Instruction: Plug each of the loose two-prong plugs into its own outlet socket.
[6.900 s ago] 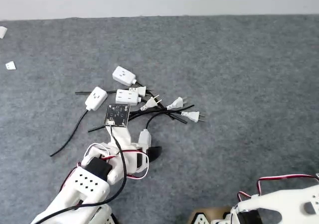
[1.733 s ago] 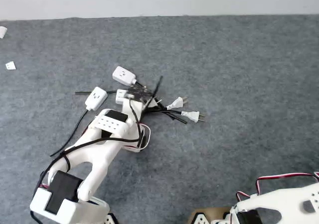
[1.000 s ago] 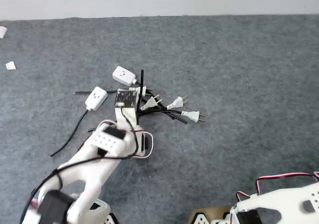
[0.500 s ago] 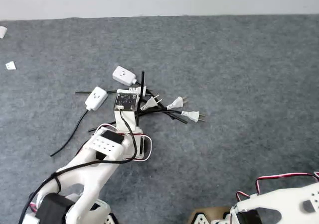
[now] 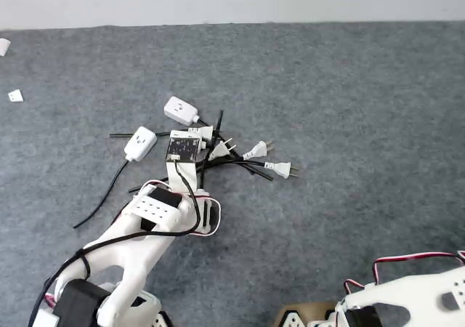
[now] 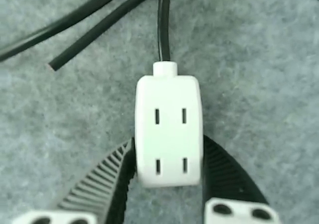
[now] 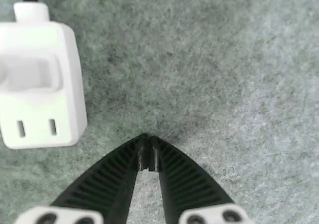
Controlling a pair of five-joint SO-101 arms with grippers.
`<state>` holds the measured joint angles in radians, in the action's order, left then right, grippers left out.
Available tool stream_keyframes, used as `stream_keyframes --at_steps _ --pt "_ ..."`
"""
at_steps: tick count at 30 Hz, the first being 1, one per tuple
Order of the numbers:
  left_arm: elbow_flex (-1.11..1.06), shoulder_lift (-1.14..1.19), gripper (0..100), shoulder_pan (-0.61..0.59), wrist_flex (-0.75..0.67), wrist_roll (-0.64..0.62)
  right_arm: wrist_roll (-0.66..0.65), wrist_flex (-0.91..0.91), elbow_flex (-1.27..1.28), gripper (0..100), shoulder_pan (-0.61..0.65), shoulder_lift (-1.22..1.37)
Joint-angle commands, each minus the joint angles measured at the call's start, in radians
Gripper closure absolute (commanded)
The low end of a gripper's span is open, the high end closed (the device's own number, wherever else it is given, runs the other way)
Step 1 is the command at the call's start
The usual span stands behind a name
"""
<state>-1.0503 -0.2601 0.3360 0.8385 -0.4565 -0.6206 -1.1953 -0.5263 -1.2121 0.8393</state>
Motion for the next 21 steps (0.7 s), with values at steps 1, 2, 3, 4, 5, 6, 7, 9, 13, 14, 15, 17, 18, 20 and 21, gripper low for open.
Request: stream_keyframes --at_steps 1,2,3,4,5,6,7,9,13,14,15,17,18,20,21 --pt "0.038 -0.035 80 0.003 0.040 0.057 -0.011 0.013 0.006 98.9 0.077 0.048" --pt "0.036 -0.055 80 0.002 0.044 0.068 -0.011 0.013 0.006 98.9 0.082 0.048" --pt "0.028 -0.080 80 0.002 0.051 0.072 -0.011 0.008 0.006 98.9 0.085 0.048" --pt "0.019 -0.107 80 0.000 0.057 0.077 -0.012 -0.004 0.006 98.9 0.087 0.048" --pt "0.007 -0.141 80 0.000 0.060 0.077 -0.018 -0.018 0.006 98.9 0.093 0.048" --pt "-0.002 -0.178 80 0.002 0.072 0.077 -0.035 -0.031 0.006 98.9 0.101 0.047" --pt "-0.010 -0.218 80 0.002 0.083 0.078 -0.052 -0.053 0.006 98.9 0.107 0.047" --pt "-0.021 -0.302 80 0.002 0.120 0.081 -0.074 -0.096 0.006 98.9 0.128 0.045" --pt "-0.027 -0.448 80 -0.040 0.190 0.127 -0.114 -0.188 0.006 98.9 0.174 0.036" --pt "-0.030 -0.474 80 -0.061 0.201 0.149 -0.118 -0.208 0.003 98.9 0.186 0.035" --pt "-0.036 -0.496 80 -0.081 0.206 0.172 -0.118 -0.225 0.002 98.9 0.199 0.035" --pt "-0.054 -0.523 80 -0.112 0.207 0.207 -0.117 -0.251 0.000 98.9 0.223 0.028" --pt "-0.067 -0.529 80 -0.124 0.206 0.218 -0.117 -0.265 0.002 98.9 0.234 0.021" --pt "-0.085 -0.539 80 -0.137 0.206 0.232 -0.115 -0.300 0.002 98.9 0.252 0.002" --pt "-0.091 -0.542 80 -0.141 0.206 0.239 -0.114 -0.318 0.002 98.9 0.262 -0.010"
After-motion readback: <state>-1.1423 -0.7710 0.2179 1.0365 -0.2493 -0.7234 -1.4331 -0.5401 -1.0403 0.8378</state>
